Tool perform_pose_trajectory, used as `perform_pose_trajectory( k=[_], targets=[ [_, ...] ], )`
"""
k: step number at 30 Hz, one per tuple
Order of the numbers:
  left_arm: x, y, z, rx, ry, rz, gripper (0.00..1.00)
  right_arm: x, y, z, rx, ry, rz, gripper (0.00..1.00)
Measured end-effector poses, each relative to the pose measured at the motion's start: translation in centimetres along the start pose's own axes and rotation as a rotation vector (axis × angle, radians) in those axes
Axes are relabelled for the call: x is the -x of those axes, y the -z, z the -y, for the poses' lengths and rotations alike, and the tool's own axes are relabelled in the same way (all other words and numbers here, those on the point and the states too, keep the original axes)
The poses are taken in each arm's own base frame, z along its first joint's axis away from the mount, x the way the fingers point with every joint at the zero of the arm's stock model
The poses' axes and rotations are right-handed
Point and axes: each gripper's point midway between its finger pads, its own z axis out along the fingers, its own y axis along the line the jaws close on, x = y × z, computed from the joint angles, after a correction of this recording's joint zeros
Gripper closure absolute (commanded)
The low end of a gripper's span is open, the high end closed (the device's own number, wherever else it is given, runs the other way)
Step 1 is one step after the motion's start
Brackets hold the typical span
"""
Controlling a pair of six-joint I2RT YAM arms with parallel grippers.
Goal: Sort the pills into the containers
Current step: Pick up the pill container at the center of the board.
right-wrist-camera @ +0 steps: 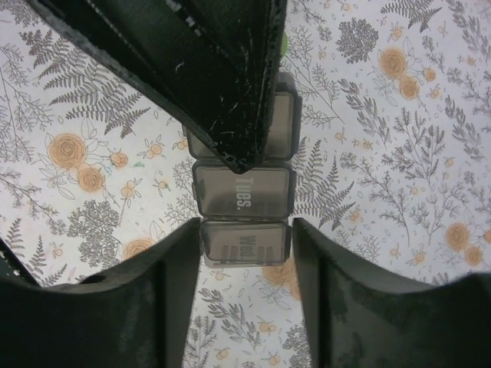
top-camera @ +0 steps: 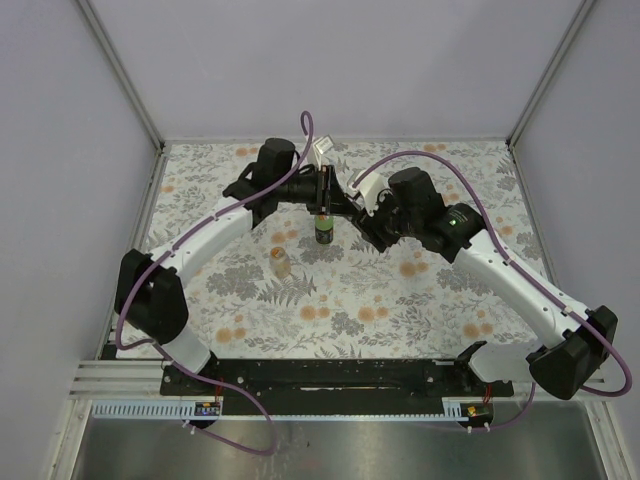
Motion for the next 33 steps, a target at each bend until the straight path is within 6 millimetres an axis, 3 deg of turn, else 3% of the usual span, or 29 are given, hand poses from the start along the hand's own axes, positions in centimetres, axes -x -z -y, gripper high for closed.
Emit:
perform_pose_trajectory(
  k=[3,8,14,22,33],
  targets=[
    [-0.3,-0.1,-0.1,0.001,0.026,-0.002,1.0,0.0,0.0,0.0,0.0,-0.008,-0.002,0.17],
    [-0.5,0.0,-0.2,0.014,0.056,0.007,1.0,0.0,0.0,0.0,-0.002,-0.012,-0.003,0.1],
    [0.2,0.6,-0.6,0.041,0.105,0.037,1.0,0.2,0.8,0.5,-0.027,0.0,-0.018,0.11],
    [1.1,2.1,-2.8,0.11,0.189,0.067,1.0,1.8,2.2,1.5,-0.07,0.031,0.003,0.18],
    [1.1,2.1,-2.7,0.11,0.224,0.069,1.0,1.6,1.0,0.5,-0.023,0.047,-0.014,0.21]
  ],
)
